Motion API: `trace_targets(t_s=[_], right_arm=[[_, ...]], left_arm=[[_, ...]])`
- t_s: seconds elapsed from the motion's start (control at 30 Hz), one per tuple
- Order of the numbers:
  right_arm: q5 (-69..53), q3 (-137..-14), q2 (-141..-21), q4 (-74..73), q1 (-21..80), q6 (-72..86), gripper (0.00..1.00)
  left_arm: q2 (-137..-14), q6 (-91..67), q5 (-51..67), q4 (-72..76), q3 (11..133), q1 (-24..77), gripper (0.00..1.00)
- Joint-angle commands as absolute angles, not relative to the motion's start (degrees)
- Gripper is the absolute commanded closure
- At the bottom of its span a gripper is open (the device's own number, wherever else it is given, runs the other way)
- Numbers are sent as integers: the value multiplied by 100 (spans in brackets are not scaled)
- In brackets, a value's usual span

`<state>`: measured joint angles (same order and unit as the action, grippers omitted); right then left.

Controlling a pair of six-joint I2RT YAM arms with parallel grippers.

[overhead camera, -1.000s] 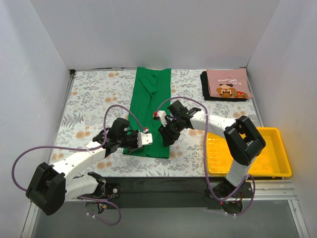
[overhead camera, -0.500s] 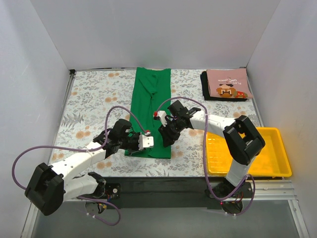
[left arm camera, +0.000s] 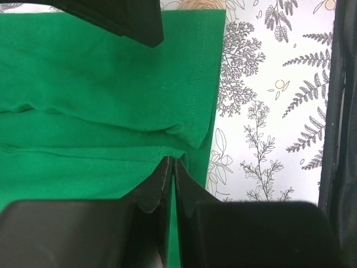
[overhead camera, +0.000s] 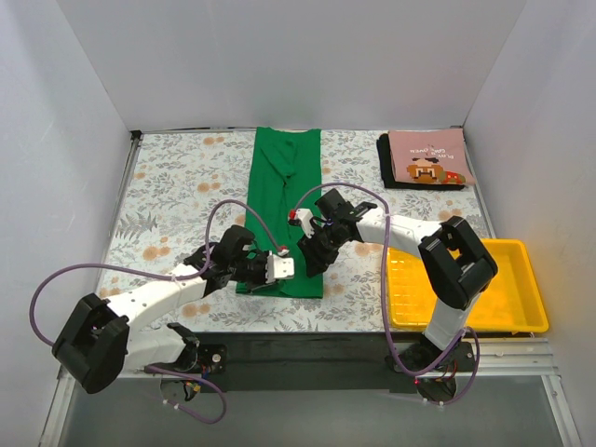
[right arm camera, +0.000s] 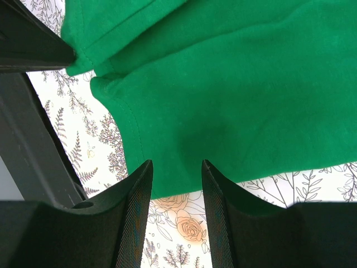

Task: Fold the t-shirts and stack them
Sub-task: Fold the tshirt

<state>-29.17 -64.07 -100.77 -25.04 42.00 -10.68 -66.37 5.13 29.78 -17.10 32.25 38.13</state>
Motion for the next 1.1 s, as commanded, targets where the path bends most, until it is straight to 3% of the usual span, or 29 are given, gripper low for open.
trace_targets(t_s=[0.0, 0.2, 0.33, 0.5, 0.67, 0.77, 0.87, 1.07], right_arm=[[-3076, -6583, -10108, -2435, 4184, -1037, 53], [-3033, -6583, -10002, -2496, 4166, -1168, 52], [-3015, -6583, -9792, -2619, 4052, -1423, 50], [-2735, -6601, -9177, -2935, 3955, -2283, 45], [-2391, -6206, -8377, -3040, 4043, -3714, 40], [-2075, -5881, -8201, -3076, 4279, -4191, 39], [-1724, -5494, -8078, -2797, 4683, -4350, 37], [-985, -4756, -8156, -1943, 5537, -4350, 35]], left_arm=[[-6732, 466, 3032, -1494, 3094, 3902, 100], [-6899, 633, 2971, -1485, 2944, 3972, 100], [-6848, 405, 3058, -1739, 3163, 3981, 73], [-5856, 465, 3366, -2925, 3533, 3859, 61], [-5221, 1315, 3778, -4198, 3612, 3192, 60], [-5273, 2175, 4156, -4682, 3604, 2287, 60], [-5623, 2949, 4332, -4921, 3604, 1566, 58], [-5704, 3761, 4245, -4396, 3059, 1336, 56]])
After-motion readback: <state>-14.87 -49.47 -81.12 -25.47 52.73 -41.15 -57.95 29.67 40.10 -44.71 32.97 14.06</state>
